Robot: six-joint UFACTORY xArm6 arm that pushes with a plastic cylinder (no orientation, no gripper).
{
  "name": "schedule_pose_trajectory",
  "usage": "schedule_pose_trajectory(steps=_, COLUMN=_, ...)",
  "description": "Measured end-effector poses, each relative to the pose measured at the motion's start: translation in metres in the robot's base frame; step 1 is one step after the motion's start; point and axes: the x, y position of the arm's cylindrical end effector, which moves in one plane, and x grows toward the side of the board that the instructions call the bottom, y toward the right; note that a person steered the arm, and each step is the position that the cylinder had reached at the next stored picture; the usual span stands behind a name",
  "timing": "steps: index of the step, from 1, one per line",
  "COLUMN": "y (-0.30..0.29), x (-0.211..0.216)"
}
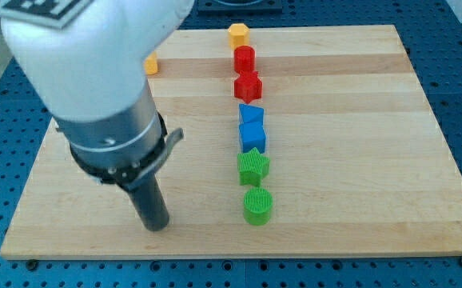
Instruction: Point your arm to the yellow heart
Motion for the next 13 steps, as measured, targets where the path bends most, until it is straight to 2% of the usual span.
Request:
schedule_pose_trajectory(steps=2, y=-0.012, x=-0.053)
schedule_pose_trajectory(steps=4, y=-0.018, x=-0.085)
schedule_pose_trajectory(steps=7, y=-0.026, x=-0.098)
schedule_pose_trajectory(steps=9, y=-0.02, x=-0.179)
schedule_pose_trajectory(steps=11, y=-0.017, x=-0.239)
schedule_pose_trajectory(steps=13, y=-0.057, x=-0.239)
